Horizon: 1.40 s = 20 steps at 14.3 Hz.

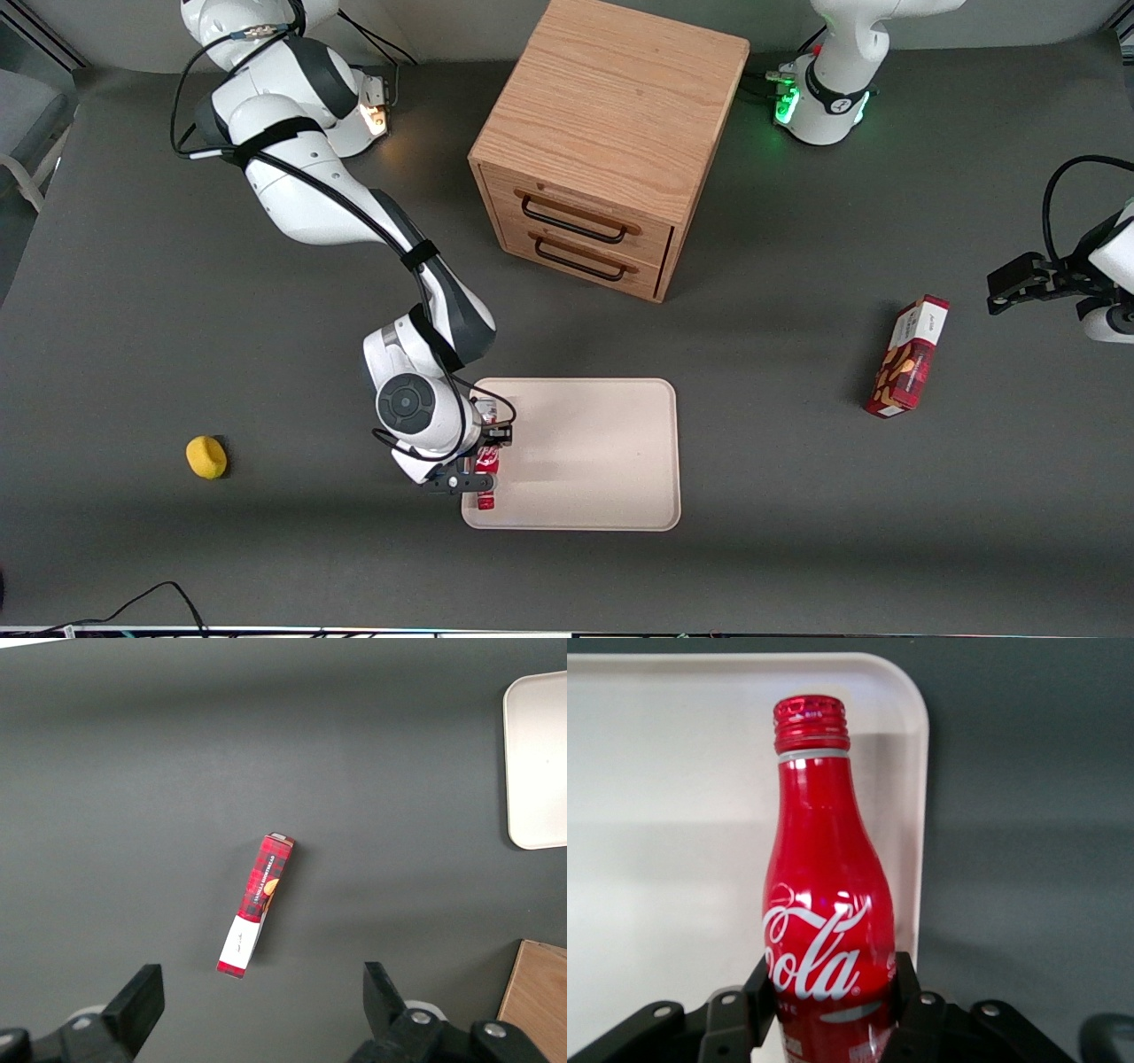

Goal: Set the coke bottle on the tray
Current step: 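Carry the upright bottle over the cream tray and lower it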

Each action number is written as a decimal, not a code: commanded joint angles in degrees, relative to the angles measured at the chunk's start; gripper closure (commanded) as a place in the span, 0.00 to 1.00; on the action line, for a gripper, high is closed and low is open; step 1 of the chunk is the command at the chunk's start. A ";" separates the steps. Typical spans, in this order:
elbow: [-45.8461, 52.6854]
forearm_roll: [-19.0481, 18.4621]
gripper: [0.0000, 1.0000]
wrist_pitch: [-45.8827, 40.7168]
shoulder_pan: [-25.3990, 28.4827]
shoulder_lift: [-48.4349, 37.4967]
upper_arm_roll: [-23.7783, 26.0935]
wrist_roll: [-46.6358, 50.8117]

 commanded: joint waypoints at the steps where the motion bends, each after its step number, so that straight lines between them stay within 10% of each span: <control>1: 2.92 -0.54 1.00 0.92 0.52 1.61 -0.60 0.41; 3: 2.92 -0.37 1.00 1.01 0.34 1.52 -0.60 0.49; 6: 2.92 -0.63 0.00 1.19 1.13 1.61 -2.17 5.04; 20: 1.96 -0.19 0.00 -8.36 1.66 -6.19 -3.51 5.59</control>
